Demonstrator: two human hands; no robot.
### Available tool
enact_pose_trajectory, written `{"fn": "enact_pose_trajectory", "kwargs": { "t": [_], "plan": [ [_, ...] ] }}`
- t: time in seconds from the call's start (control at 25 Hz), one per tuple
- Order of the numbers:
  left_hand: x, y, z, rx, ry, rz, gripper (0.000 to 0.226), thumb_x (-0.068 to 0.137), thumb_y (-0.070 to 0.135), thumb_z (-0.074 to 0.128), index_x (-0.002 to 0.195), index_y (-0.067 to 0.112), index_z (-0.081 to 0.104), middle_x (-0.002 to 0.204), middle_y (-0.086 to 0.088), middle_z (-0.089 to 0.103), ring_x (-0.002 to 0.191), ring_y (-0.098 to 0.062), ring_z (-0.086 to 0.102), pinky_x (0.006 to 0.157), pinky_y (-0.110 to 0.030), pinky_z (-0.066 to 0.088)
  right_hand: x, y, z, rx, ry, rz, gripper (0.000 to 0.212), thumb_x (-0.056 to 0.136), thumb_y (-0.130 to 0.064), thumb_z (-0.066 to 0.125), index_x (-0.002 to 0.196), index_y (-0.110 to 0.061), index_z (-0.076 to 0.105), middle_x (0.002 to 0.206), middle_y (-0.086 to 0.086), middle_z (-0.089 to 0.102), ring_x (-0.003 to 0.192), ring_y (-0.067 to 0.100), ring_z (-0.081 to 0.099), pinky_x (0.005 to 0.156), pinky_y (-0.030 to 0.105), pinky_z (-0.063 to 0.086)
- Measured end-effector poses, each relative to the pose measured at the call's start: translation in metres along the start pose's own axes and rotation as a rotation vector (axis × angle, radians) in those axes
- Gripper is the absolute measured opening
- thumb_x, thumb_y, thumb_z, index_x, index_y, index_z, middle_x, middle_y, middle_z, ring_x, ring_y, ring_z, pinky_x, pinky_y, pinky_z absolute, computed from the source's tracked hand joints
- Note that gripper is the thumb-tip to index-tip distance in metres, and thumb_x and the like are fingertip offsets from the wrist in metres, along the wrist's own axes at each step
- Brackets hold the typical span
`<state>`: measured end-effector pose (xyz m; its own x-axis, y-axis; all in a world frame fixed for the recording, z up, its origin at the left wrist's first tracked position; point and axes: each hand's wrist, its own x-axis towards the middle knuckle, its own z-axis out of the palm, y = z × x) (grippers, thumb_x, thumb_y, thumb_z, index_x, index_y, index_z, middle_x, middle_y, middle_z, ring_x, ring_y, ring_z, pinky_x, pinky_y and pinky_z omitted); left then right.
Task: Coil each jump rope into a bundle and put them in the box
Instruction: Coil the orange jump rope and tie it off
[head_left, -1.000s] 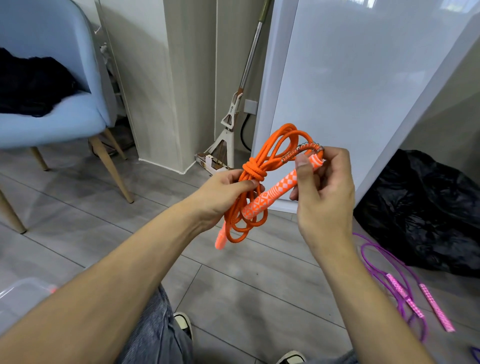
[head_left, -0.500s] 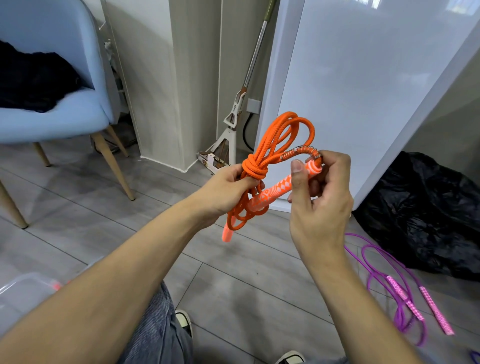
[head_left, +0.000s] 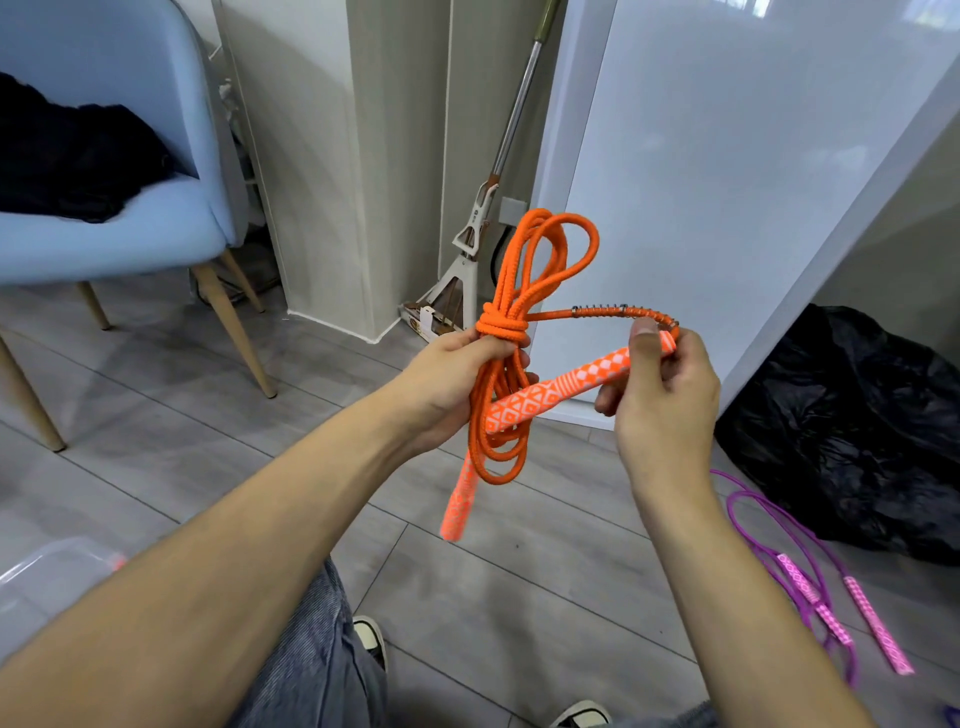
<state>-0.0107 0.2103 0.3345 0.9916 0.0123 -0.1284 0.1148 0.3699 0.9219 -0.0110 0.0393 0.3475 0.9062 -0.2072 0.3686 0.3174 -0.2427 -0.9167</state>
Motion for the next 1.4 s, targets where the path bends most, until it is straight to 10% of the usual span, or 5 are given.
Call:
{"fn": "enact_pose_trajectory", "kwargs": {
  "t": [0.52, 0.8, 1.0, 1.4],
  "plan": [
    [0.005, -0.003, -0.007, 0.021, 0.132, 0.018, 0.017, 0.098, 0.002, 0.048, 0.109, -0.001, 0.060, 0.091, -0.017, 0.066, 0.087, -0.029, 0.070, 0.080, -0.042, 0.056, -0.010, -0.005, 0.003, -0.011, -0.224, -0.096, 0.017, 0.103, -0.029, 0.054, 0.093, -0.014, 0.052, 0.072, -0.003, 0.065, 0.062, 0.016, 0.074, 0.062, 0.041, 0.063],
    [0.008, -0.011, -0.002, 0.272, 0.080, 0.132, 0.012, 0.097, 0.003, 0.052, 0.104, 0.004, 0.062, 0.087, -0.009, 0.066, 0.079, -0.018, 0.062, 0.072, -0.028, 0.052, -0.008, 0.005, 0.003, 0.112, 0.009, 0.052, 0.018, 0.104, -0.029, 0.049, 0.089, -0.021, 0.048, 0.077, 0.018, 0.066, 0.057, 0.024, 0.074, 0.058, 0.046, 0.062],
    [0.009, -0.003, -0.011, 0.131, 0.218, 0.081, 0.015, 0.096, 0.002, 0.052, 0.092, 0.008, 0.065, 0.079, -0.005, 0.068, 0.070, -0.016, 0.063, 0.063, -0.027, 0.052, -0.013, 0.009, 0.015, 0.122, -0.130, 0.131, 0.017, 0.104, -0.024, 0.050, 0.091, -0.014, 0.047, 0.057, -0.004, 0.058, 0.059, 0.024, 0.074, 0.061, 0.044, 0.062],
    [-0.003, 0.004, -0.005, 0.400, -0.012, 0.005, 0.014, 0.099, 0.006, 0.053, 0.107, 0.007, 0.065, 0.090, -0.002, 0.076, 0.075, -0.008, 0.072, 0.060, -0.015, 0.052, 0.001, 0.003, -0.011, -0.379, -0.378, -0.205, 0.026, 0.103, -0.033, 0.048, 0.085, -0.015, 0.044, 0.061, -0.005, 0.043, 0.053, 0.007, 0.042, 0.049, 0.020, 0.033]
  ]
}}
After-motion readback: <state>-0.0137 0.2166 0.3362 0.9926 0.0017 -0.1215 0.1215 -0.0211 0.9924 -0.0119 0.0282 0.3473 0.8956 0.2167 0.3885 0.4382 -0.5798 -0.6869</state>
